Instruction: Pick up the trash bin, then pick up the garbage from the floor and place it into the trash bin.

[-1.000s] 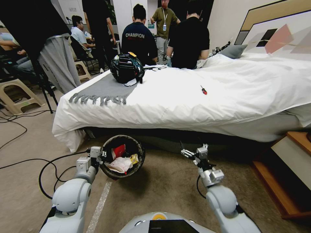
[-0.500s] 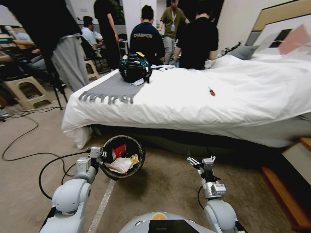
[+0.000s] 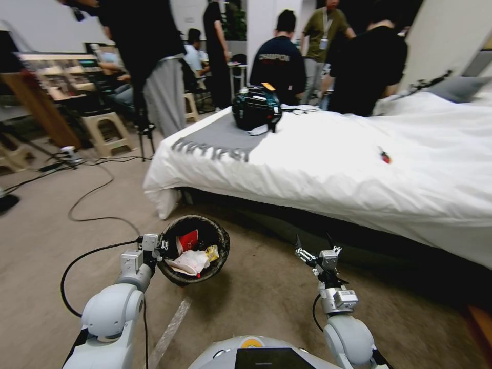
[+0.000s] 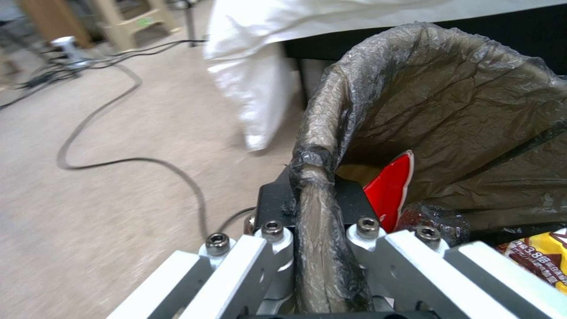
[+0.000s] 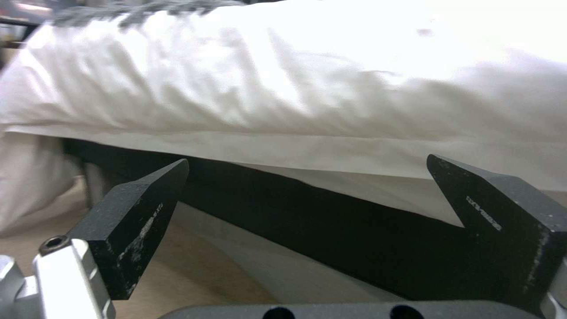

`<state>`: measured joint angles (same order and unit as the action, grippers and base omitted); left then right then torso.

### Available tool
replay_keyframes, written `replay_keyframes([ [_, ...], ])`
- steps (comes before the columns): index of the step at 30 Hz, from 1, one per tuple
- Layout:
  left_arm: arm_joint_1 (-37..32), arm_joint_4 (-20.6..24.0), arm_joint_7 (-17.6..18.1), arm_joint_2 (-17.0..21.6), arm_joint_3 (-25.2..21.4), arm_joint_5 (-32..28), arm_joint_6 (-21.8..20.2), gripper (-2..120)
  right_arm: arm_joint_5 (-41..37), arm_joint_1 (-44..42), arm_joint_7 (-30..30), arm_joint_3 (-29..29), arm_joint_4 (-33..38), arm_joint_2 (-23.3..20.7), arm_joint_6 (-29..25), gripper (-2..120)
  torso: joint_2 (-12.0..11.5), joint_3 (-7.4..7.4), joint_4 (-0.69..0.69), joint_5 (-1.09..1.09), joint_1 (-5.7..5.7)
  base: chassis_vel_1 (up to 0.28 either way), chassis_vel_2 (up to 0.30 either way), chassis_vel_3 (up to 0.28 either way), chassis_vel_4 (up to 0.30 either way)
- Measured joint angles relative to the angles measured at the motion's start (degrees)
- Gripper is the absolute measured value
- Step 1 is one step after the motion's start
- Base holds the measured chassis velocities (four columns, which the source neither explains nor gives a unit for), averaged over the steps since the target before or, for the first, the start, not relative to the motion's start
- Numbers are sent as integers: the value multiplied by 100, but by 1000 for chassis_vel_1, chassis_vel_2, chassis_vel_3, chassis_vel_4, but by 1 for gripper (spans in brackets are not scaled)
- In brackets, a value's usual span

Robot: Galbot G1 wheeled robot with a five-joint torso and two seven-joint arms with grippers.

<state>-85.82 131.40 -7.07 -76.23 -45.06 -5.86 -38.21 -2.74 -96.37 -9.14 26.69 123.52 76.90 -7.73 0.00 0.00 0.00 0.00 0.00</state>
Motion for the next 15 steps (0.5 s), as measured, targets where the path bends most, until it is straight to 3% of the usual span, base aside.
replay_keyframes([
  [15, -23, 155, 20, -6, -23, 0, -9, 4, -21, 63, 6, -27, -44, -55, 45, 100, 0, 0, 0, 0, 0, 113, 112, 114, 114],
])
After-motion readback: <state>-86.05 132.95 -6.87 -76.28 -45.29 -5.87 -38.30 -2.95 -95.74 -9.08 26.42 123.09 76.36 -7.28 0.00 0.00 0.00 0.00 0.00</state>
